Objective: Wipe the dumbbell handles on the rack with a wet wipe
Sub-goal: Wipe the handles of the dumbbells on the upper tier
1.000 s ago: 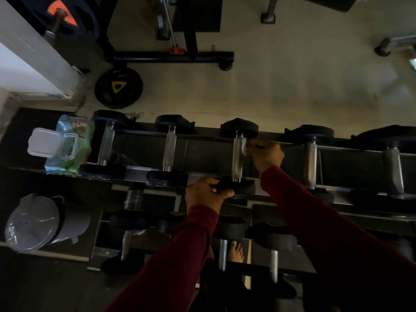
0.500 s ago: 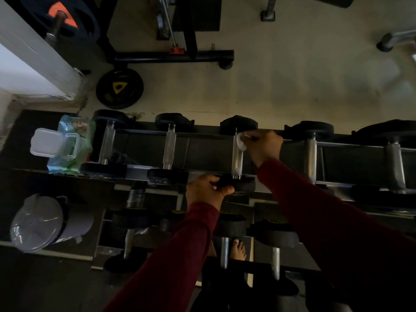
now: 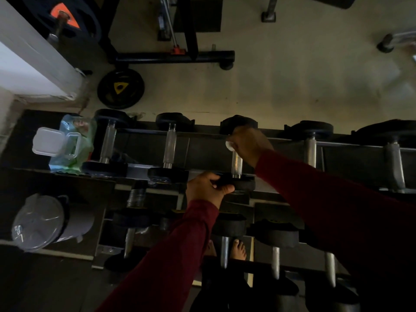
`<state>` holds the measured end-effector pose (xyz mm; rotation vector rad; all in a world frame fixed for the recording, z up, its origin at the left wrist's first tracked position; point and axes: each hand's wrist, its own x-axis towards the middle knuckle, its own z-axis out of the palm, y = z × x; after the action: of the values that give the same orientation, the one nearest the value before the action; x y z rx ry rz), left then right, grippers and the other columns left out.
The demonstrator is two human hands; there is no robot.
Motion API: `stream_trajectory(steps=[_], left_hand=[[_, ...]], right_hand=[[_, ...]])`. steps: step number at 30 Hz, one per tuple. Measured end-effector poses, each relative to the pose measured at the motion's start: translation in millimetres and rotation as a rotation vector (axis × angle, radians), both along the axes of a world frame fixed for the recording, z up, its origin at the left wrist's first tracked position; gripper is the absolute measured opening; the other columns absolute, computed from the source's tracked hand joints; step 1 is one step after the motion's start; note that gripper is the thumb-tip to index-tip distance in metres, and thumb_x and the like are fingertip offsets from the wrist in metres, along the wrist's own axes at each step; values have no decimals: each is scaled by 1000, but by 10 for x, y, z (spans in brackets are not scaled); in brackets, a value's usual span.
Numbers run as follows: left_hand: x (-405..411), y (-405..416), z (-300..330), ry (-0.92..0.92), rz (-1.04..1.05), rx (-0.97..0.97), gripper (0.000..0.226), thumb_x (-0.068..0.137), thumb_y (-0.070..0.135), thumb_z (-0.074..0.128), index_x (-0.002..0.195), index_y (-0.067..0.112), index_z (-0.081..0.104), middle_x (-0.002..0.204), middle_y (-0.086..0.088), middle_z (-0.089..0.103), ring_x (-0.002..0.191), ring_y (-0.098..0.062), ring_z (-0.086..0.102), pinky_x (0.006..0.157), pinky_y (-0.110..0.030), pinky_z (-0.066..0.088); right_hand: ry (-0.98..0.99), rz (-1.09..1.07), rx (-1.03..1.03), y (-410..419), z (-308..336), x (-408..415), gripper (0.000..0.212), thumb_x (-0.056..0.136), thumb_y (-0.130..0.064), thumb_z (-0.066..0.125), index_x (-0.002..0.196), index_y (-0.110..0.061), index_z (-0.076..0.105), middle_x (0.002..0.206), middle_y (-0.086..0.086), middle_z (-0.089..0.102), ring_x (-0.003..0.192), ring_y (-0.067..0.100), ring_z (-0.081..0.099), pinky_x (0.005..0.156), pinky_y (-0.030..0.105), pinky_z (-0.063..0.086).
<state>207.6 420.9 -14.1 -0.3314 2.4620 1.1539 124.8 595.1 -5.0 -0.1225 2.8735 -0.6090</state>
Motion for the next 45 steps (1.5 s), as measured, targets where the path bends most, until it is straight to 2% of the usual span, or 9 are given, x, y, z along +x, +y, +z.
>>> stream_trajectory(steps=[7,10,14,19,21,29,34,39,45], left_hand=[[19,0,86,-1,-57,42,41,66,33,88,100,23,67,98,8,67,90,-6,64,82,-28,57],[18,44,221,127,-353,-123,33,81,37,74,111,27,64,106,11,62,97,-5,58,88,-24,52],[-64,290,374,302,-932,-427,41,84,44,65,121,27,57,120,2,58,114,-20,53,94,-42,49],[-173,907,412,178,-1444,-917,41,88,26,68,123,8,56,124,-16,57,113,-33,57,91,-47,53],[-180,1109,410,59,-1523,-1005,42,90,19,65,127,3,53,129,-21,53,120,-38,52,96,-52,50],[-90,647,377,350,-1275,-729,69,81,19,73,139,8,38,132,-14,47,103,-27,60,85,-38,56],[-53,322,265,306,-1059,-512,72,78,13,75,140,17,37,145,-4,33,116,-23,54,98,-35,50],[141,272,122,272,-688,-232,61,85,12,69,138,31,47,141,8,42,127,-13,43,104,-18,29],[168,110,105,205,-296,-130,59,73,24,83,128,26,60,126,5,63,116,-11,58,103,-35,48]], right_hand=[[-207,199,-71,-33,118,342,17,91,-25,67,104,-16,73,106,-1,71,94,4,65,85,16,44],[-220,-134,-300,206,191,375,22,91,-27,68,112,-21,70,110,-5,68,95,2,62,85,20,48],[-400,-805,-958,453,260,535,21,92,-20,66,112,-23,68,114,3,67,98,19,68,69,27,58],[-491,-1048,-1239,559,247,653,27,95,-12,59,121,-17,63,115,5,64,97,17,67,62,22,57],[-498,-1120,-1397,600,207,691,30,91,-14,65,120,-14,64,117,10,66,101,22,68,78,30,59],[-423,-1039,-1398,615,165,775,32,86,-13,71,118,-13,64,114,10,70,103,22,69,94,39,55],[-323,-996,-967,446,138,620,35,87,-24,71,121,-28,64,116,-4,62,100,12,61,92,36,55],[-166,-816,-622,242,120,475,27,88,-29,71,112,-18,67,100,-8,61,93,4,56,84,20,44],[-90,-685,-444,60,68,305,10,91,-22,67,84,-28,66,90,-10,70,78,0,57,86,19,48]])
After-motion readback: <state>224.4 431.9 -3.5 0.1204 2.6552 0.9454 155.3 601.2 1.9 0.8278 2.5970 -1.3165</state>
